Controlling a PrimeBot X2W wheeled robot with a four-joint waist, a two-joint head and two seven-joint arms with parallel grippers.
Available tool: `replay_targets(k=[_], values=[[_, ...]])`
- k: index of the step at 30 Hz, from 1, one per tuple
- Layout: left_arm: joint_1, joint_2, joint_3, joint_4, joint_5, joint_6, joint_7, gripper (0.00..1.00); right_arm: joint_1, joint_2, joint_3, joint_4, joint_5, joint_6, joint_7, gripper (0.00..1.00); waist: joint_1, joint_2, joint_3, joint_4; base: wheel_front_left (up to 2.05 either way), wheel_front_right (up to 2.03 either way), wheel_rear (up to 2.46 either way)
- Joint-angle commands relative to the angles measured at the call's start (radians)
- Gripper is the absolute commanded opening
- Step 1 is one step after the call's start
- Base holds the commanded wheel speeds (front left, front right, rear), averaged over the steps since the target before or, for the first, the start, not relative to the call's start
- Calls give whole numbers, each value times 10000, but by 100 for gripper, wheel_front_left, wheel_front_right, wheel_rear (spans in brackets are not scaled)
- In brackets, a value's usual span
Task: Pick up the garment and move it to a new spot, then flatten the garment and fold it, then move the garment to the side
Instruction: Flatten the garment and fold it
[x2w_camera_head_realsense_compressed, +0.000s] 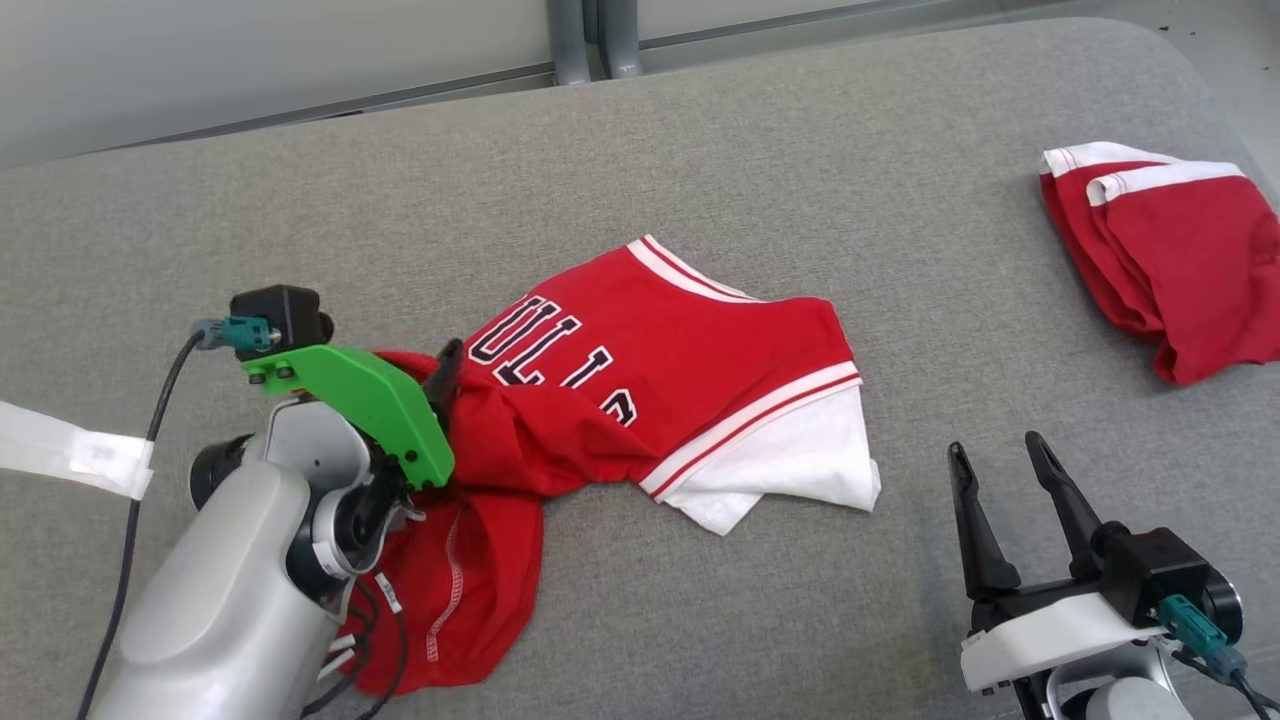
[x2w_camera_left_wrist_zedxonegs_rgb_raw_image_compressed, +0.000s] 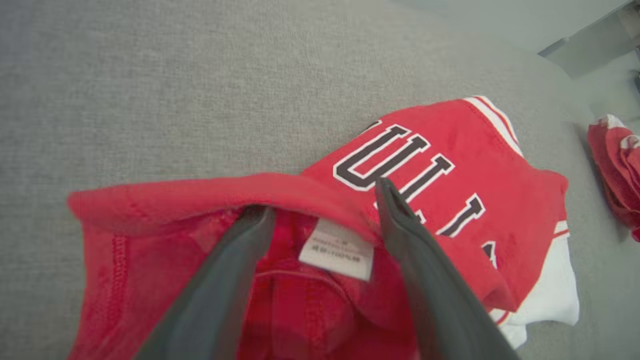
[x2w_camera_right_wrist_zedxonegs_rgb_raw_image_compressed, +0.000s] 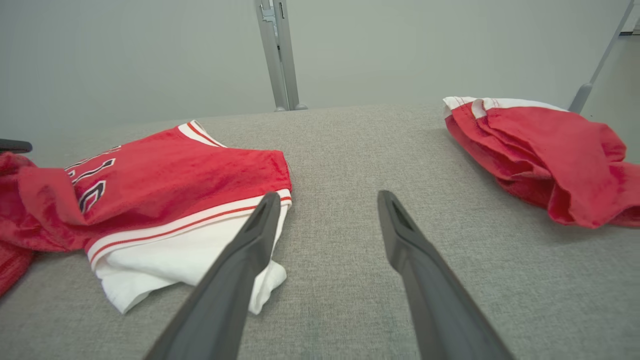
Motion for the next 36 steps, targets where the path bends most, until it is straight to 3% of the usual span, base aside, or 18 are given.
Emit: replay_targets(k=[1, 6, 15, 20, 29, 36], values=[[-230, 47, -75, 183, 313, -96, -428, 100, 67, -20, -59, 31, 18, 0, -57, 100, 0, 120, -23, -156, 0, 0, 0], [461, 289, 190, -514, 359, -334, -1300, 100, 297, -15, -280, -12, 38, 0, -84, 100, 0, 120, -51, -150, 0, 0, 0], [2422, 1274, 976, -2823, 42, 322, -1736, 100, 310, -17, -170, -102, -104, 0, -85, 100, 0, 120, -7, 343, 0, 0, 0], [2197, 1409, 1190, -2727, -194, 312, -1491, 100, 131, -23, -52, -84, -211, 0, -63, 100, 0, 120, -14, 449, 0, 0, 0], [1038, 825, 1192, -1611, -1363, -128, -220, 100, 47, -21, 99, 19, -96, 0, -45, 100, 0, 120, 61, 198, 0, 0, 0], [608, 1133, 1284, -395, -1197, -37, -111, 100, 15, -20, 159, 133, 143, 0, -89, 100, 0, 120, 227, -175, 0, 0, 0]])
